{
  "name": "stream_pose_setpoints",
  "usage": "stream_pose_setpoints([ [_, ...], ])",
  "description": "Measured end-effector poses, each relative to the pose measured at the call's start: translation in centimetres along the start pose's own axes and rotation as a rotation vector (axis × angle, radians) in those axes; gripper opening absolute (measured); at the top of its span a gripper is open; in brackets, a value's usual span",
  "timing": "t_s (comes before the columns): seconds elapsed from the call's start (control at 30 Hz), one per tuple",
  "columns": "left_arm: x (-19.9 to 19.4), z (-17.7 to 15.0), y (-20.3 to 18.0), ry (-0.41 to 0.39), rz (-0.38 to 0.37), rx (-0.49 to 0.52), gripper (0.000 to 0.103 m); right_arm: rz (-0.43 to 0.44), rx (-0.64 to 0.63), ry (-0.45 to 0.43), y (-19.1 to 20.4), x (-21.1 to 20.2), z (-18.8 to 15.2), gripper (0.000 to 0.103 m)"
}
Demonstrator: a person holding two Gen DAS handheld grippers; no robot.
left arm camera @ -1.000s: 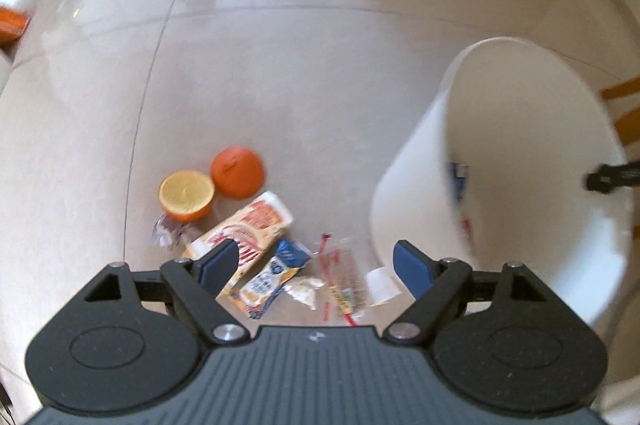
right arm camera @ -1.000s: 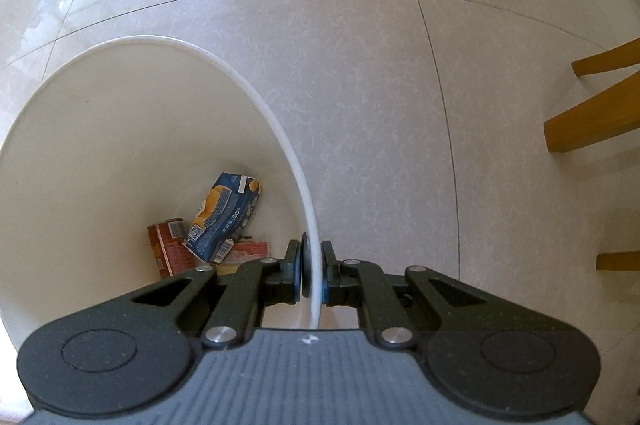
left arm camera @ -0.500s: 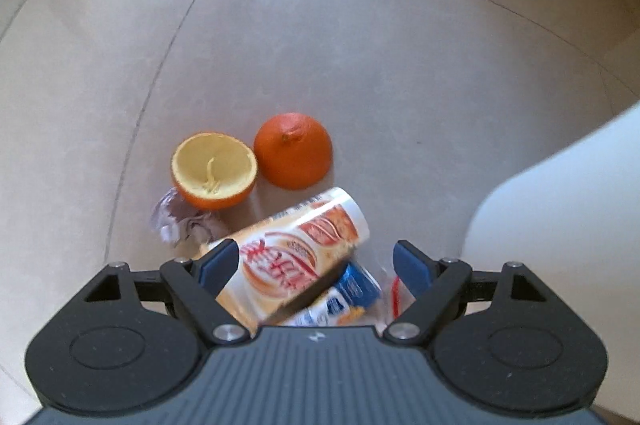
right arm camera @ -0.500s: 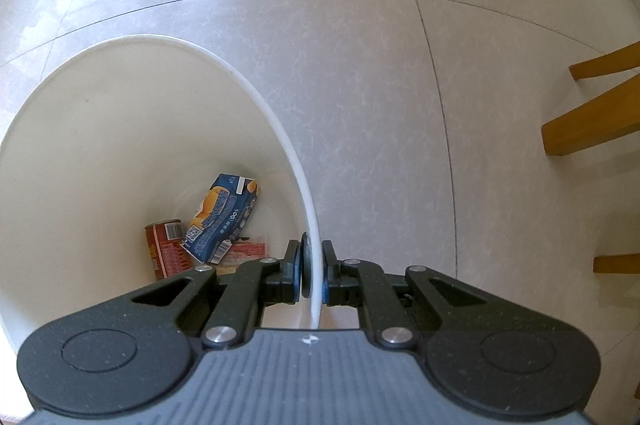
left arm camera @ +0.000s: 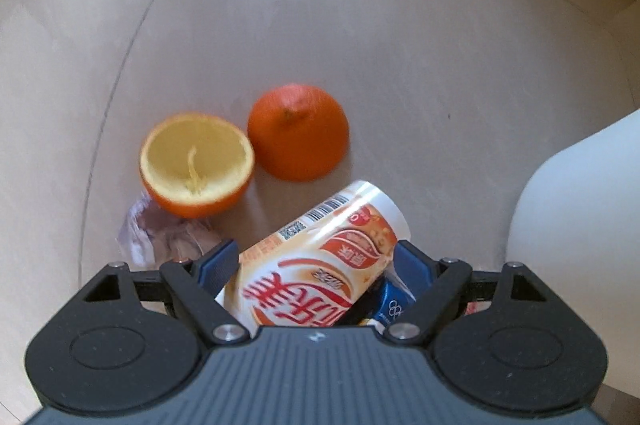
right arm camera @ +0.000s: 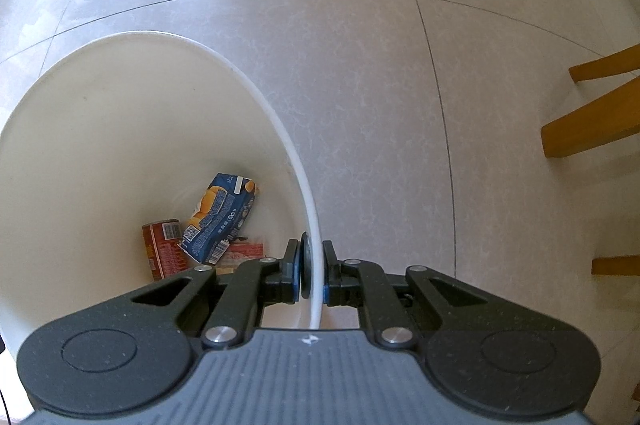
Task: Collect trash
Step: 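Lower the left gripper and grasp the milk-tea cup around its body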
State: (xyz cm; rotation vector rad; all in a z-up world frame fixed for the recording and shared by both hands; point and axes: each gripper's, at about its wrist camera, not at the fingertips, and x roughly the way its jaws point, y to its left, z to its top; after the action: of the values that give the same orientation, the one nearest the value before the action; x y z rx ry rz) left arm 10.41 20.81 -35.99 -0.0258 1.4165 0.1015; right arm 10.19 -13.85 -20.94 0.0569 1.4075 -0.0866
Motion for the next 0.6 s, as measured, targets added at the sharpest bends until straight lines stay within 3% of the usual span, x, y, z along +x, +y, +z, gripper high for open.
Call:
stream_pose_setpoints([
  [0.17,0.3,-1.6,0.2,0.068,-0.034,-0.028,0.084,0.003,0.002,-0.001,-0.1,0.0,0.0,0.012],
  [0.3,0.3,-2.6,-0.9,0.085,-0.001,0.093,0.084,0.003,0.001,-0.002,-0.1,0.0,-0.1,0.012],
  [0.6,1.0,-1.9,-0.9,0.019,0.007,0.168,0.087,-0.005,-0.003,-0.004,0.1,0.1,-0.1,0.012],
])
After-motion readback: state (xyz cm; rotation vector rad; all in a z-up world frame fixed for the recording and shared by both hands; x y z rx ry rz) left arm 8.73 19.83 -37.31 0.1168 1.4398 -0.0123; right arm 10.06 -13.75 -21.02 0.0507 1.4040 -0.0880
